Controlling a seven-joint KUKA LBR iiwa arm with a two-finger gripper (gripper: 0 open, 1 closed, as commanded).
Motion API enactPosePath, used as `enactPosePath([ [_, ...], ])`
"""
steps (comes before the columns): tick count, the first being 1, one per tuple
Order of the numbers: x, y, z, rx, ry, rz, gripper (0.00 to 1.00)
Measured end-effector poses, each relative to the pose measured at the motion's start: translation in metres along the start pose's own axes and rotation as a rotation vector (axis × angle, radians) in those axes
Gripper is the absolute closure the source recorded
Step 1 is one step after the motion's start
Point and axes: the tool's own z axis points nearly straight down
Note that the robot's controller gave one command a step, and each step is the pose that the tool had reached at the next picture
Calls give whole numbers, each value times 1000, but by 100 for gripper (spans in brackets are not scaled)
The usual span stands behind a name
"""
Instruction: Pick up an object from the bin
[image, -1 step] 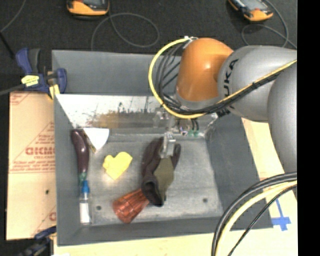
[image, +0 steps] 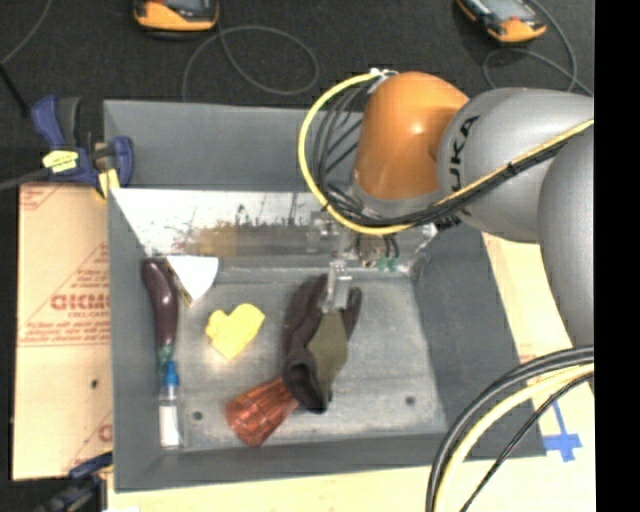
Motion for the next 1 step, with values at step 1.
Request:
enactPosePath([
  [1, 7, 5, 46, -1, -5, 31, 0],
])
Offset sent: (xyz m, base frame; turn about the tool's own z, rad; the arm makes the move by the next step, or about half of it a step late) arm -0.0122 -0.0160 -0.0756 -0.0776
